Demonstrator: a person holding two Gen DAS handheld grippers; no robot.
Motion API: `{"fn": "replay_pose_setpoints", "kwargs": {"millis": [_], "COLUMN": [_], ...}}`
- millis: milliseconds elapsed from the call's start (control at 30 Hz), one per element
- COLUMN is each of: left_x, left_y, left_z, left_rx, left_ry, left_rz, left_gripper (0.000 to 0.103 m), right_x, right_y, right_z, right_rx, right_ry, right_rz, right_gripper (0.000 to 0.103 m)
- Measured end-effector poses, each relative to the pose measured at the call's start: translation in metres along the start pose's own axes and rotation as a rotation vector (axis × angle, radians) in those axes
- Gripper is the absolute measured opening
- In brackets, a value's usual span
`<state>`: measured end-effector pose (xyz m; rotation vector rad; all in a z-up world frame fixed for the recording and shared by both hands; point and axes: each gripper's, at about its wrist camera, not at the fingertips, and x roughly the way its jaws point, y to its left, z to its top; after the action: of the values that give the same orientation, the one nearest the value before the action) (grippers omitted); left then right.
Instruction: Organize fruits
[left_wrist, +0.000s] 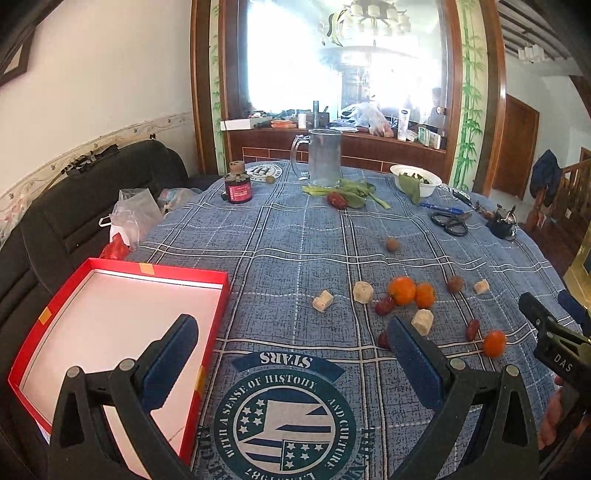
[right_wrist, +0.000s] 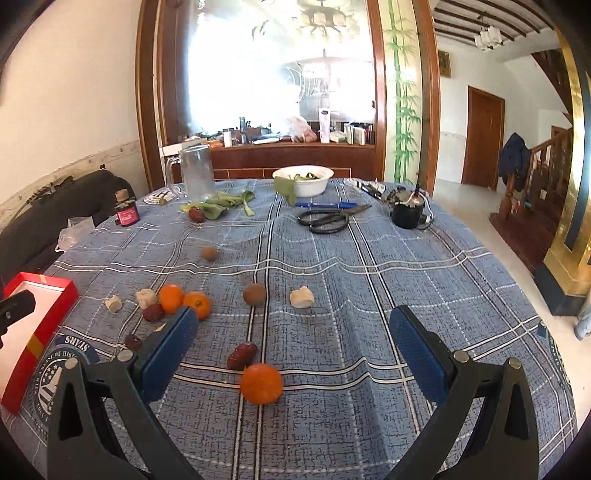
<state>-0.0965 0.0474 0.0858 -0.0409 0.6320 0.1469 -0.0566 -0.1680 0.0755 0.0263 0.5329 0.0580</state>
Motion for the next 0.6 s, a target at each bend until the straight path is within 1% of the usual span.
{"fn": "replay_pose_setpoints", "kwargs": {"millis": [300,600], "left_x": [0.0016,0.0062], "left_y": [0.001,0.0003], "left_z": [-0.0002,-0.0009], "left_rx": [-0.002,-0.001], "left_ry": [0.005,0.019], "left_rz": [0.011,0.019], "left_gripper": [0.102,0.102], "right_x": [0.0018,-0.001], "right_y": [-0.0005,-0.0008], "right_z": [-0.0006,-0.0012], "right_rx": [0.0,0.005], "right_ry": [0.02,0.015], "right_rz": [0.002,0.019], "right_gripper": [0.103,0.103]}}
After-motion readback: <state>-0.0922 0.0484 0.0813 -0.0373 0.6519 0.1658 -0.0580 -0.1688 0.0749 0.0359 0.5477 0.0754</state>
